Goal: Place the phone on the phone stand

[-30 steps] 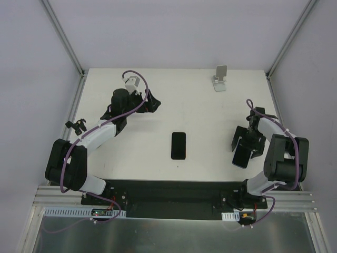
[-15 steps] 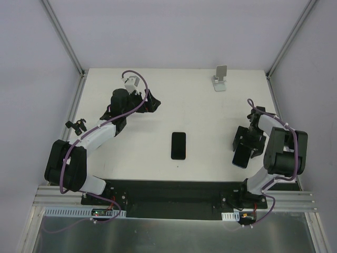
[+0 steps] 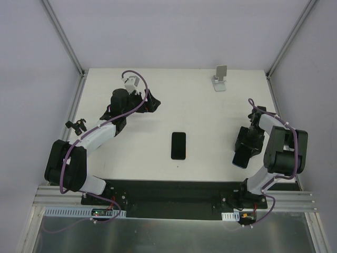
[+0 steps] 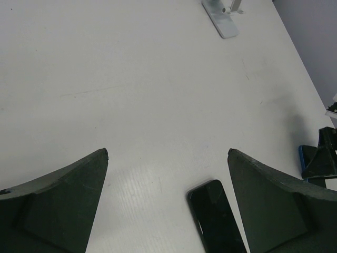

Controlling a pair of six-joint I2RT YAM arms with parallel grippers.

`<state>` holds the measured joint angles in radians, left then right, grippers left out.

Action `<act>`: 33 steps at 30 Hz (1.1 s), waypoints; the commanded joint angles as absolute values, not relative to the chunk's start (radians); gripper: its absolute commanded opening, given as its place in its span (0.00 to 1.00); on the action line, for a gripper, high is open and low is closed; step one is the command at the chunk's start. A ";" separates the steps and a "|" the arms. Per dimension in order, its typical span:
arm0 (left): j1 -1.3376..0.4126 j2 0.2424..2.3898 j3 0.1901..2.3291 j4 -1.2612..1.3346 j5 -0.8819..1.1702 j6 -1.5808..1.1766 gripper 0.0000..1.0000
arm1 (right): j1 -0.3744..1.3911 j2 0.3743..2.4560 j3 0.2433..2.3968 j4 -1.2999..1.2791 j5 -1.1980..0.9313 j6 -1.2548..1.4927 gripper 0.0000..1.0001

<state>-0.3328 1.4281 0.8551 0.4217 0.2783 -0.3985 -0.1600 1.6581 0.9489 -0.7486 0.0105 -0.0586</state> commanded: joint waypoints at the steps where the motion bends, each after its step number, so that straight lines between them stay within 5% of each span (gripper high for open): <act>1: -0.328 1.390 0.851 0.456 0.281 -0.374 0.95 | -0.161 1.666 0.942 -0.696 -0.081 -0.057 0.46; 13: -0.324 1.394 0.853 0.454 0.281 -0.379 0.95 | -0.160 1.503 0.871 -0.568 -0.146 -0.023 0.01; 23: -0.324 1.397 0.854 0.453 0.279 -0.383 0.95 | -0.152 1.217 0.721 -0.299 -0.132 -0.009 0.01; 33: -0.324 1.404 0.856 0.454 0.281 -0.385 0.95 | -0.089 1.218 0.797 -0.008 -0.081 0.011 0.00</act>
